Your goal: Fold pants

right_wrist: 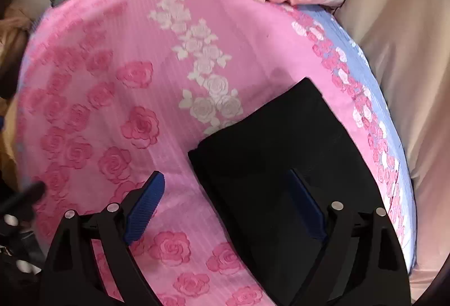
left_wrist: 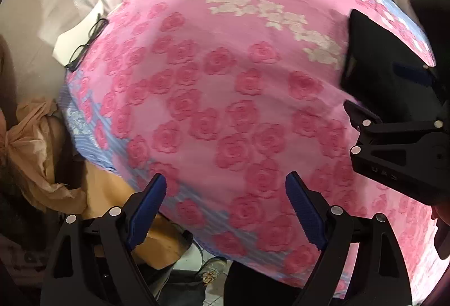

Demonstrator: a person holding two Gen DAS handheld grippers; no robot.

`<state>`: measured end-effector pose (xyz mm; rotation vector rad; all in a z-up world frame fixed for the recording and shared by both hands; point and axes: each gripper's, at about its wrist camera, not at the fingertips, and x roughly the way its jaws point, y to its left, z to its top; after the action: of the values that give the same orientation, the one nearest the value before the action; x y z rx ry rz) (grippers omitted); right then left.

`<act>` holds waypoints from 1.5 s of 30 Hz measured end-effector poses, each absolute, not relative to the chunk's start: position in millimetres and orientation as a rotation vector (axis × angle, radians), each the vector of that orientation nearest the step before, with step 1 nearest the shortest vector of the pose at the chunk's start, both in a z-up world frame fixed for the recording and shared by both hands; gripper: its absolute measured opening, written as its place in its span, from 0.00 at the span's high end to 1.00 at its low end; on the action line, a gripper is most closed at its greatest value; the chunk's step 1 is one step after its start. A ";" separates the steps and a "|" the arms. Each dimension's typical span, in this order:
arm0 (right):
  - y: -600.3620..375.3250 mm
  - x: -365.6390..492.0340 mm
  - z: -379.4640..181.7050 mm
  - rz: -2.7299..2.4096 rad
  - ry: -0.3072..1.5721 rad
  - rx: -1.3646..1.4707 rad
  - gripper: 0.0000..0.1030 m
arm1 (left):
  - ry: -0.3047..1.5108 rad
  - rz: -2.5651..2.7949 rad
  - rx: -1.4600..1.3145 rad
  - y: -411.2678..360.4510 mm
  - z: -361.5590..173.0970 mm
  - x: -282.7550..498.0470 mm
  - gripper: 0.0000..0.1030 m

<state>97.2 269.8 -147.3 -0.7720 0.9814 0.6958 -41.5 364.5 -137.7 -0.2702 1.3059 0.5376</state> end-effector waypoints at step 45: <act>-410.6 28.1 -146.1 0.042 0.906 1.071 0.23 | 1.311 -0.189 0.316 -61.3 -120.5 114.0 0.18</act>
<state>28.1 -410.6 -146.1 1.0708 0.9064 0.0420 114.0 -61.3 -120.5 0.3161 1.3105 -0.1890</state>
